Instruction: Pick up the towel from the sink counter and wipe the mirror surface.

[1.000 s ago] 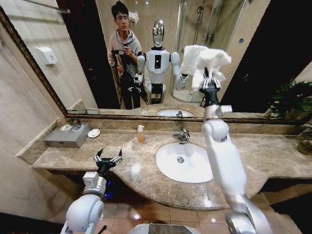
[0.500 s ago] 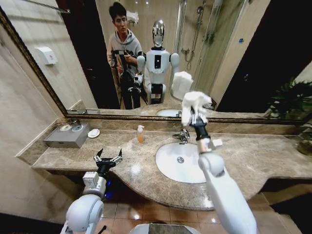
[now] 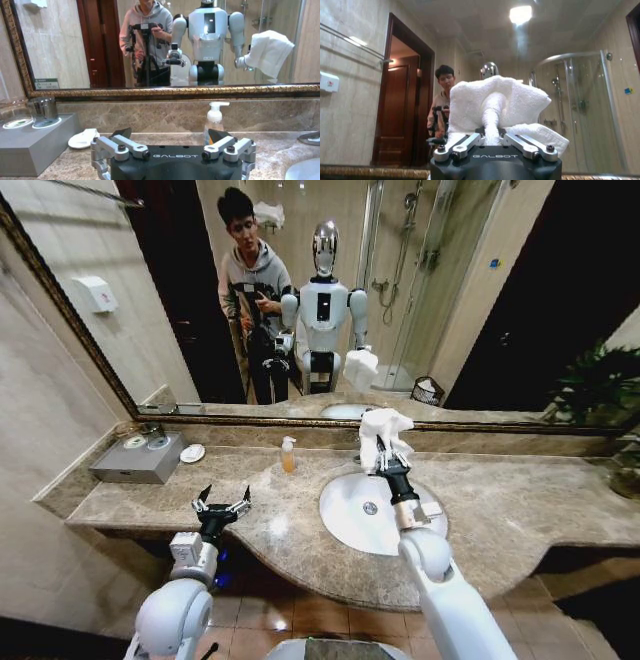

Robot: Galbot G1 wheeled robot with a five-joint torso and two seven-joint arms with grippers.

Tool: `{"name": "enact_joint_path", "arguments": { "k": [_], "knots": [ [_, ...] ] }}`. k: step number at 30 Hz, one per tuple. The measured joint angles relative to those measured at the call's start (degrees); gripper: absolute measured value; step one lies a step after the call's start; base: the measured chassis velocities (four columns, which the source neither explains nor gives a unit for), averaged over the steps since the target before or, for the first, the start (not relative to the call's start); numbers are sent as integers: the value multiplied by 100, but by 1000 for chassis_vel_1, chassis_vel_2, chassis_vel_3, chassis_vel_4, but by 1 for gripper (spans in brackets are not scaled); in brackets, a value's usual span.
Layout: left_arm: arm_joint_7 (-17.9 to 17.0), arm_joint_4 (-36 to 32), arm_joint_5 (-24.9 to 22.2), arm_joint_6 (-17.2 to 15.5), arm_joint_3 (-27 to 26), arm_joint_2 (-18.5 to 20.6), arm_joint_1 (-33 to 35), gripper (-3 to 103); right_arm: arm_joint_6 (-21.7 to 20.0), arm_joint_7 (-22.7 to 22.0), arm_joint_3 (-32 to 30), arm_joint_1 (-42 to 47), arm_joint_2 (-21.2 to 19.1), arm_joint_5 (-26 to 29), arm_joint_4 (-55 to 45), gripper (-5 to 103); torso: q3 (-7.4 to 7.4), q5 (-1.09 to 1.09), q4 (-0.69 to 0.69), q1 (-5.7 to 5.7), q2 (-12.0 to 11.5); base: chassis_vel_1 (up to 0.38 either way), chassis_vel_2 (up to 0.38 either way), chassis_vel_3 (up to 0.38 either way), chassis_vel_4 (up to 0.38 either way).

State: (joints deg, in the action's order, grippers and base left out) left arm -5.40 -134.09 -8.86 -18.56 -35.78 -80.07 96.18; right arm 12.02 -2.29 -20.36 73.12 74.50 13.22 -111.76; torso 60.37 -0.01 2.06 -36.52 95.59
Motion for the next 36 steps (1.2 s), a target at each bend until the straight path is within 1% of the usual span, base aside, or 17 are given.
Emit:
{"name": "enact_joint_path", "arguments": {
  "k": [7,19,22,25,28,30,31,32,33,35,36],
  "knots": [
    [0,0,0,0,0,0,0,100,194,59,-63,406,-37,-97,-33,9,0,0,-1,0,0,0,0,0,0],
    [0,0,0,0,0,0,0,100,438,153,-45,608,96,-194,-2,9,0,-1,0,0,0,-13,-14,18,14],
    [0,0,0,0,0,0,0,100,634,207,-39,754,138,-201,99,9,0,1,-1,0,0,-62,-62,70,75],
    [0,0,0,0,0,-1,0,100,677,225,-55,823,178,-206,148,9,0,1,-2,0,0,-65,-65,61,70],
    [0,0,0,0,0,-1,0,100,628,216,-62,892,190,-184,244,9,0,1,-1,0,0,-60,-27,17,25],
    [0,0,0,0,0,0,0,100,241,133,-49,987,137,77,346,9,0,0,0,0,0,0,0,0,0],
    [0,0,0,0,0,0,0,100,-150,40,-18,1041,53,333,348,9,0,0,-1,0,0,0,0,0,0],
    [0,0,0,0,0,0,0,100,-150,40,-18,1041,53,333,348,9,0,0,-1,0,0,0,0,0,0],
    [0,0,0,0,0,0,1,100,-509,-67,14,1059,-49,565,350,9,0,0,-1,0,0,0,0,0,0],
    [0,0,0,0,0,0,0,100,-988,-184,43,1011,-197,746,416,9,0,0,-1,1,0,0,0,0,0],
    [0,0,0,0,0,0,0,100,-1483,-355,115,869,-357,936,550,9,0,0,-1,1,0,0,0,0,0]
  ]
}}
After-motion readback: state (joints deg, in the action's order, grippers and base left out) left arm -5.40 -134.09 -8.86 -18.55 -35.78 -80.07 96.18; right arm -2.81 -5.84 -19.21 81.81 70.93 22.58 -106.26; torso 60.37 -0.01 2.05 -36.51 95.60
